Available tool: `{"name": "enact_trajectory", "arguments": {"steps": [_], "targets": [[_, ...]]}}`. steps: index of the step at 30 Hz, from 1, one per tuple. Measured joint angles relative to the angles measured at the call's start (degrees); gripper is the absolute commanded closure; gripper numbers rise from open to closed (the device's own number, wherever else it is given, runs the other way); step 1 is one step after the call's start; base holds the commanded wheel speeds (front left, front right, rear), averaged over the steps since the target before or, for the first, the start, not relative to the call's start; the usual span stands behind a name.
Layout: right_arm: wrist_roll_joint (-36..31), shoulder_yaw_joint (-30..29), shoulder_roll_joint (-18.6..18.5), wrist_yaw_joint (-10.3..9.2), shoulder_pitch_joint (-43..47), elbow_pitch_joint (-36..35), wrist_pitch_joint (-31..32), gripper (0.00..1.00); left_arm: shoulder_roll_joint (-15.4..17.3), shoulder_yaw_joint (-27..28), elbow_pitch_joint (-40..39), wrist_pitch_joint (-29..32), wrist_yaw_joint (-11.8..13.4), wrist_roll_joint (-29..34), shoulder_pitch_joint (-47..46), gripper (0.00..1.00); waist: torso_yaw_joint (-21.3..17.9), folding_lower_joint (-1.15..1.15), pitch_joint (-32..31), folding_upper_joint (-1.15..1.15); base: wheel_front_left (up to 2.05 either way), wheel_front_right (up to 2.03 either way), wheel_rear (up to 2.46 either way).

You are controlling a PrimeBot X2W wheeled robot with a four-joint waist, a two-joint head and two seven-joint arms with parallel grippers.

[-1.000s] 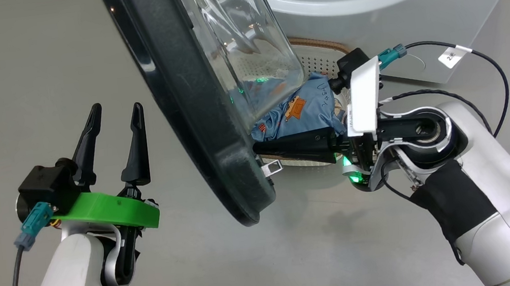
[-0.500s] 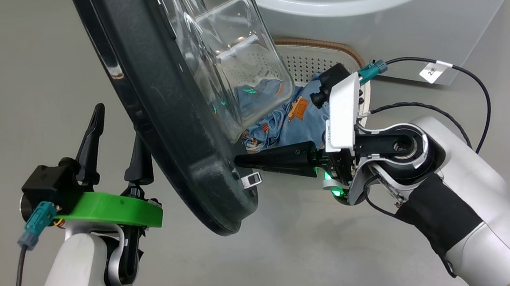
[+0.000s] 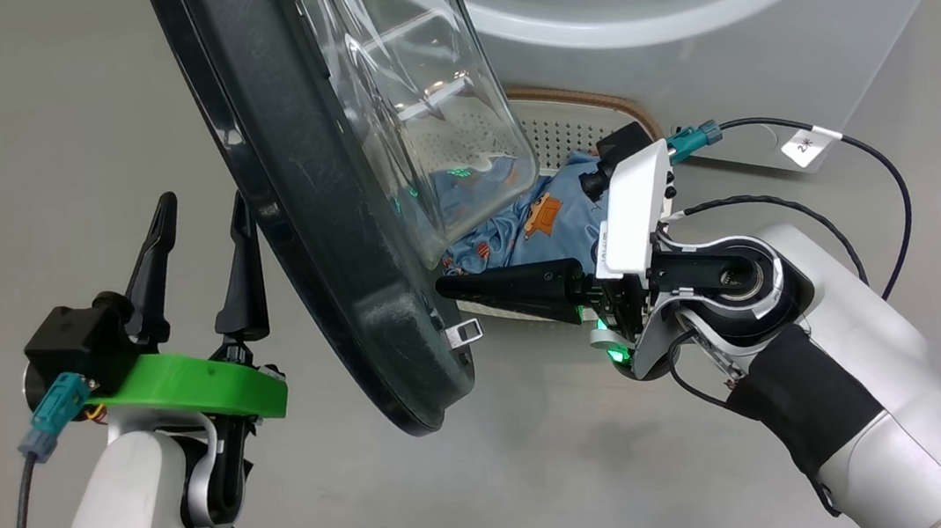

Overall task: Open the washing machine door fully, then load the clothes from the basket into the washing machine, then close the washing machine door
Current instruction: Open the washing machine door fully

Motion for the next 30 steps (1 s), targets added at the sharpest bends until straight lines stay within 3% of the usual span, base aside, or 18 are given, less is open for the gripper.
{"name": "enact_trajectory", "arguments": {"steps": [21, 24, 25, 30], "targets": [[1.8, -1.5, 0.3, 4.08, 2.9, 3.7, -3.3, 1.0, 2.9, 1.8, 2.0, 0.0, 0.0, 0.8, 4.6, 0.0, -3.9, 0.0, -7.3, 0.0, 0.0, 0.0, 0.0], [1.8, -1.2, 0.5, 4.57, 4.4, 4.4, -4.0, 0.43, 3.0, 2.3, 2.0, 0.0, 0.0, 0.8, 5.9, 0.0, -4.8, 0.0, -8.7, 0.0, 0.0, 0.0, 0.0], [1.5, -1.2, 0.5, 4.72, 4.6, 4.7, -4.3, 0.0, 3.1, 2.5, 2.1, 0.0, 0.0, 0.8, 6.1, 0.0, -5.1, 0.0, -9.1, 0.0, 0.0, 0.0, 0.0], [-0.1, -1.4, 0.5, 5.79, 4.7, 5.6, -6.8, 0.0, 3.6, 3.6, 2.1, 0.0, 0.0, 0.8, 7.3, 0.0, -6.4, 0.0, -10.5, 0.0, 0.0, 0.0, 0.0]]}}
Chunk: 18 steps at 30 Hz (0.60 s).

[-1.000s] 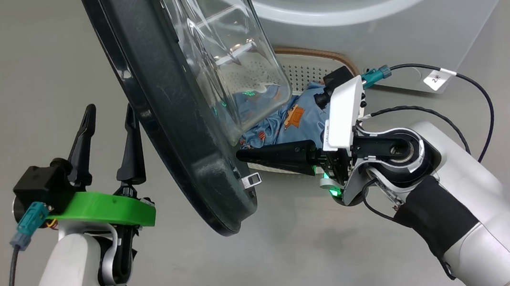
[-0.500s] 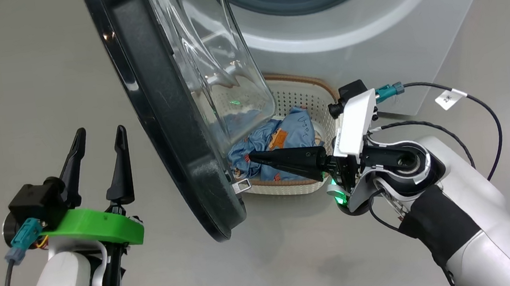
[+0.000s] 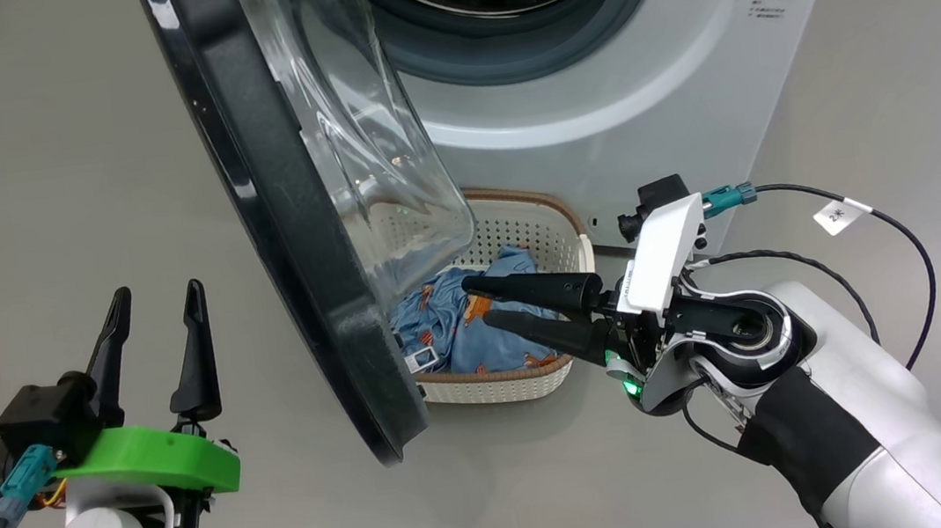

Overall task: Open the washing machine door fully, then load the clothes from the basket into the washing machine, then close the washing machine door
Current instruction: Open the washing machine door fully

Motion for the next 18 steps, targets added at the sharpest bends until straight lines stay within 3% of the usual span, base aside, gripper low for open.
{"name": "enact_trajectory", "arguments": {"steps": [13, 18], "targets": [[-7.2, -5.0, -0.9, 3.97, 0.0, 0.6, -13.1, 0.0, 0.7, 1.1, -0.5, 0.0, 0.0, 0.0, 1.4, 0.0, -2.9, 0.0, -2.0, 0.0, 0.0, 0.0, 0.0], [-14.3, -6.0, -3.3, 4.81, -0.2, 0.9, -21.2, 0.0, 0.8, 1.4, -0.8, 0.0, 0.0, 0.0, 2.0, 0.0, -3.8, 0.0, -2.3, 0.0, 0.0, 0.0, 0.0]]}}
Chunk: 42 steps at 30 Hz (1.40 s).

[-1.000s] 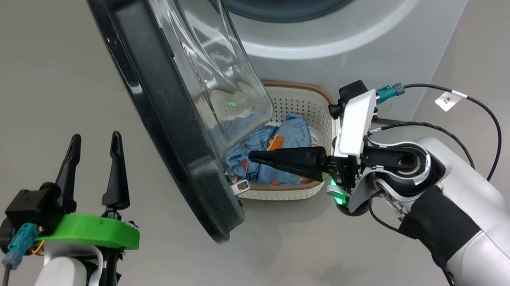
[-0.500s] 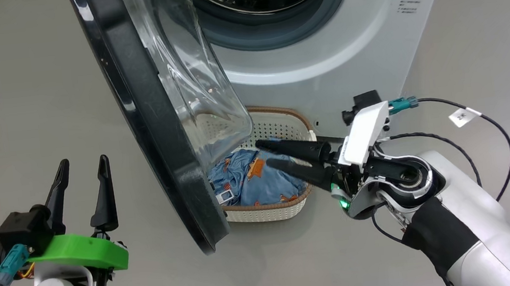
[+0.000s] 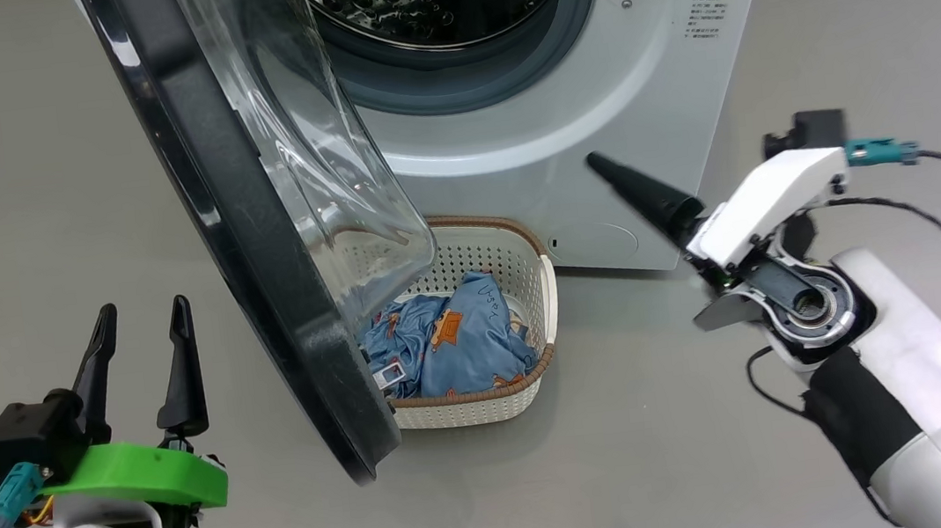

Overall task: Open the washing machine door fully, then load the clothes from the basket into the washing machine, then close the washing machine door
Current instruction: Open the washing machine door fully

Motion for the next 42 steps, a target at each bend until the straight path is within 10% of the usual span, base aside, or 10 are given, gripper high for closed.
{"name": "enact_trajectory", "arguments": {"steps": [24, 42], "targets": [[-34.5, 6.1, -11.1, -0.18, -2.1, 3.7, -31.3, 0.0, 0.0, 0.5, -0.9, 0.0, 0.0, 0.3, 0.3, 0.0, -1.3, 0.0, -0.6, 0.0, 0.0, 0.0, 0.0], [-43.9, 3.7, -12.4, -4.92, 5.3, 3.5, -32.0, 0.0, 0.0, 4.2, -1.3, 0.0, 0.0, 1.3, 3.9, 0.0, -4.2, 0.0, -3.0, 0.0, 0.0, 0.0, 0.0]]}}
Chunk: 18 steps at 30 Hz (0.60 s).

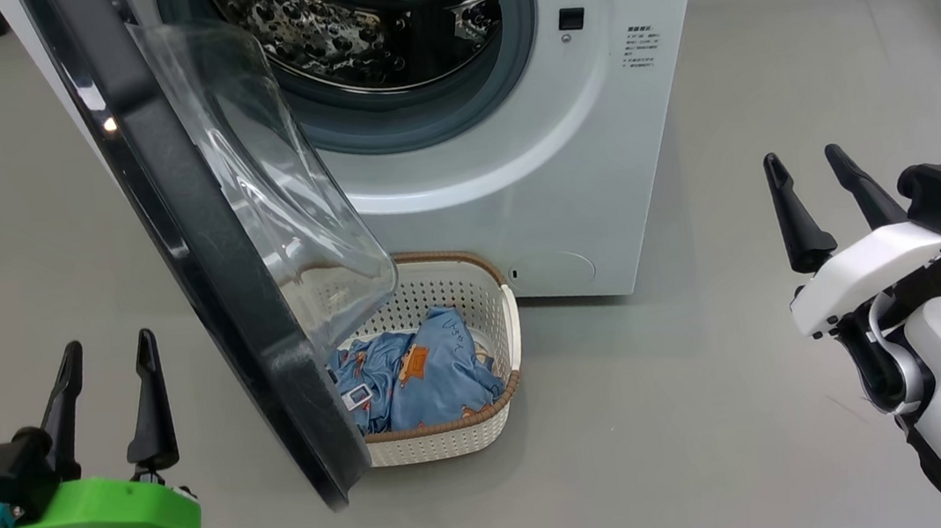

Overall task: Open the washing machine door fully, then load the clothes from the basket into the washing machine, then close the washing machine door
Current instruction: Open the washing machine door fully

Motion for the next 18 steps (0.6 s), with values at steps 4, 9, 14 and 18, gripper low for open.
{"name": "enact_trajectory", "arguments": {"steps": [4, 9, 14, 18], "targets": [[-2.0, -2.4, 0.1, -1.09, 2.0, -2.2, 0.0, 0.0, 0.0, 0.7, 0.0, 0.0, 0.0, 0.3, 1.7, 0.0, -0.7, 0.0, -0.9, 0.0, 0.0, 0.0, 0.0], [-5.0, -3.6, 0.9, -2.27, 6.6, -3.9, 0.0, 0.0, -0.4, 2.1, 0.0, 0.0, 0.0, 0.4, 3.9, 0.0, -1.4, 0.0, -2.2, 0.0, 0.0, 0.0, 0.0], [-7.2, -5.0, 1.5, -3.34, 10.8, -6.0, 0.0, 0.0, -0.9, 4.2, -0.2, 0.0, 0.0, 0.6, 6.1, 0.0, -2.4, 0.0, -3.1, 0.0, 0.0, 0.0, 0.0], [-9.1, -5.6, 1.6, -3.78, 13.6, -7.9, 0.0, 0.0, -1.5, 5.5, -0.4, 0.0, 0.0, 1.1, 7.3, 0.0, -3.2, 0.0, -3.4, 0.0, 0.0, 0.0, 0.0]]}}
